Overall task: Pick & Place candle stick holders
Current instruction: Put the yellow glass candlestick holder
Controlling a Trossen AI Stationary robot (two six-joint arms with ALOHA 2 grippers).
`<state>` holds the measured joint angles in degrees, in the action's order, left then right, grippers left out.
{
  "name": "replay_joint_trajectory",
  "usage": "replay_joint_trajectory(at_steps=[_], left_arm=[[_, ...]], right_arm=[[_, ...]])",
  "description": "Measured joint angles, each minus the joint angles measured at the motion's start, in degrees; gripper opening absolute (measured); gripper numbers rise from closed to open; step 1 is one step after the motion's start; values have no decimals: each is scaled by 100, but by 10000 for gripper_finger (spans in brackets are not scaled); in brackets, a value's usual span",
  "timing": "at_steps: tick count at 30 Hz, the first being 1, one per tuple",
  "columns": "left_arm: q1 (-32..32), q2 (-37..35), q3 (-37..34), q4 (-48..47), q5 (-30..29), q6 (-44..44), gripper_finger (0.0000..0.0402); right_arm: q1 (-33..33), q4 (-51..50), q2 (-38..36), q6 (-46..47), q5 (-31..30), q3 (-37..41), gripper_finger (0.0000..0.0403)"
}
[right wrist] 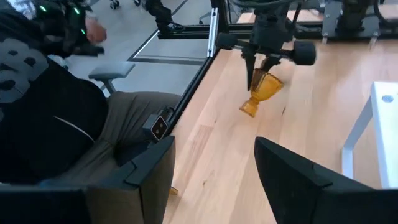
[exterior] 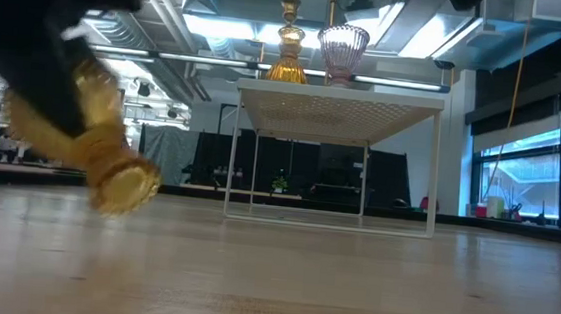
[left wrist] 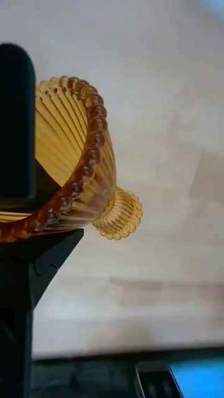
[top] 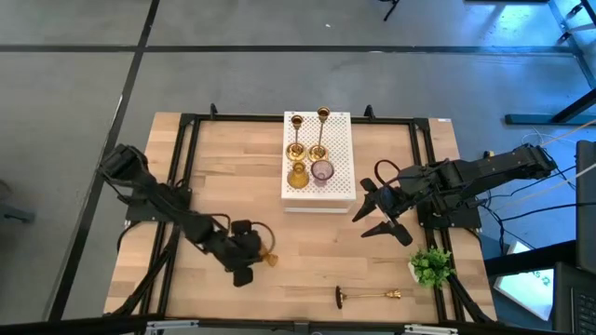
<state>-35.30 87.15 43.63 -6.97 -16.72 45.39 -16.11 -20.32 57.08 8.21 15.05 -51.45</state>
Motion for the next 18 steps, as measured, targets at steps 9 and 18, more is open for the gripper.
replay_joint_trajectory(at_steps=[9,18], left_arm=[[-37,4,2468,-3032,-567,-1257,22],[76,9,3017,-3350,1163,-1762,22]], right_arm=[[-12,-10,322,-426,-2,0,223],[-11,803,1263,-952,-1,1,223]])
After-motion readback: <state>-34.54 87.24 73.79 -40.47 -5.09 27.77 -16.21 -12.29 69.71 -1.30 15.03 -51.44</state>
